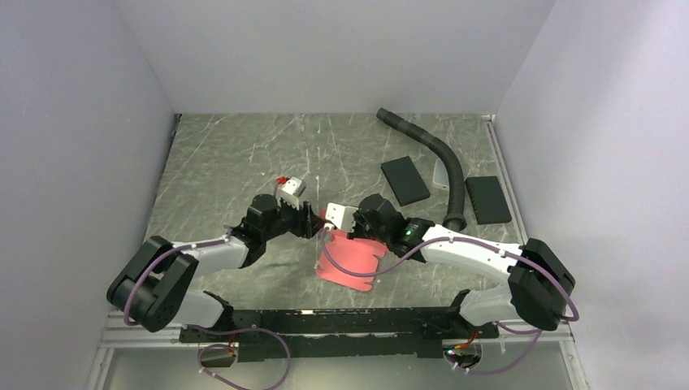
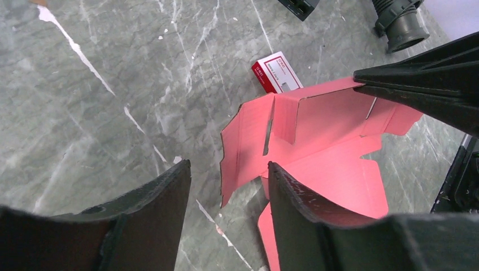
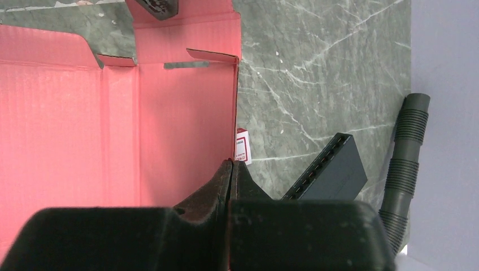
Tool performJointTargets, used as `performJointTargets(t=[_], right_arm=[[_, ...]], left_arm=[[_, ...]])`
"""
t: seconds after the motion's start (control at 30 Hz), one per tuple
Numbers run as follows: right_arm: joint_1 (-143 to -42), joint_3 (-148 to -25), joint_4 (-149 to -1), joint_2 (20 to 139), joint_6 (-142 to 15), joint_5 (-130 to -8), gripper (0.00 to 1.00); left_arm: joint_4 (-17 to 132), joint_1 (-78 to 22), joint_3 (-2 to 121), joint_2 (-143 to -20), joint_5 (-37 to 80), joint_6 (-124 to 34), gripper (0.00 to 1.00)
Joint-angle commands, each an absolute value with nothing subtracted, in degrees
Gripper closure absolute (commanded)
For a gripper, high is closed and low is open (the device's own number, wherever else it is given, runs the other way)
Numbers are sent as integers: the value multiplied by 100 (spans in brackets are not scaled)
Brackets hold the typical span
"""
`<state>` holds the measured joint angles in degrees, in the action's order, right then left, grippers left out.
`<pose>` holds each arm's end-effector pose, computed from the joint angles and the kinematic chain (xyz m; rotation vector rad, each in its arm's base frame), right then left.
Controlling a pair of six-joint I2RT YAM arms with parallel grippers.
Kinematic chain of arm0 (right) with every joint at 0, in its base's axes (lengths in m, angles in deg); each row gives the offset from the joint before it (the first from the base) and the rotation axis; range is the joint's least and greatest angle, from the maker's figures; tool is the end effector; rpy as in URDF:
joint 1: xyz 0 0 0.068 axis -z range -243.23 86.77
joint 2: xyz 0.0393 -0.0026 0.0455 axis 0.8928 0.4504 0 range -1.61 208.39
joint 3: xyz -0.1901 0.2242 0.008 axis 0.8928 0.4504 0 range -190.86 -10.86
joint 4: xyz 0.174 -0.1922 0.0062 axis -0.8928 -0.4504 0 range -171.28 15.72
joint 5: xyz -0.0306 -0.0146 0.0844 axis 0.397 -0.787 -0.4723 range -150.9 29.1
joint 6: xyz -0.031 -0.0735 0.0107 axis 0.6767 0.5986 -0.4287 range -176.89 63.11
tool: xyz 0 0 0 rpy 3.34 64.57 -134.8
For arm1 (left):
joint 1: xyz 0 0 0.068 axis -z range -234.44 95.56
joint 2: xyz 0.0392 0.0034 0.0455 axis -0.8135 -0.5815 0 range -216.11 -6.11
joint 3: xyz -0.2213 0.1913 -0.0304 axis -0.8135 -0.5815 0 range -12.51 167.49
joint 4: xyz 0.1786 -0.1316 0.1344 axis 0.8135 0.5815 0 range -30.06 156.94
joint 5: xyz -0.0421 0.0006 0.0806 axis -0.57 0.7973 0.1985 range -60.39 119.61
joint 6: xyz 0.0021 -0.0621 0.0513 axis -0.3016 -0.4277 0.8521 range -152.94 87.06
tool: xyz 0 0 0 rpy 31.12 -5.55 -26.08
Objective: Fold the paper box
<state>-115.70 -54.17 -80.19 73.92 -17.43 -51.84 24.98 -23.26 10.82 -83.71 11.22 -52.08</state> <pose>0.1903 0.2299 0.2236 -1.5403 1.6084 -0.0525 0.2293 -0.1645 0.1843 0.4340 1.9461 -0.8875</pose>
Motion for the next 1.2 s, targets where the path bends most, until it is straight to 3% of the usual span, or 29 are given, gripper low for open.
performJointTargets(t=[0.0, 0.23, 0.4, 0.67, 0.83, 1.17], right_arm=[[-11607, -5381, -7757, 7281, -1723, -5068, 100], [-11607, -5396, -7784, 7320, -1784, -5129, 100], [-11605, -5414, -7819, 7346, -1840, -5224, 100], [-11449, -5507, -8048, 7455, -2024, -5651, 100], [-11234, -5592, -8235, 7502, -2156, -6051, 90], [-11054, -5650, -8378, 7519, -2199, -6418, 87]], left_arm=[[2414, -2343, 1428, -8593, 846, -5147, 44], [2533, -2344, 1570, -8829, 675, -5236, 63], [2651, -2342, 1608, -8853, 624, -5263, 100], [2368, -2333, 1023, -8141, 1262, -5164, 100], [2670, -2328, 891, -7692, 1503, -4901, 100], [2869, -2328, 815, -7493, 1602, -4787, 100]])
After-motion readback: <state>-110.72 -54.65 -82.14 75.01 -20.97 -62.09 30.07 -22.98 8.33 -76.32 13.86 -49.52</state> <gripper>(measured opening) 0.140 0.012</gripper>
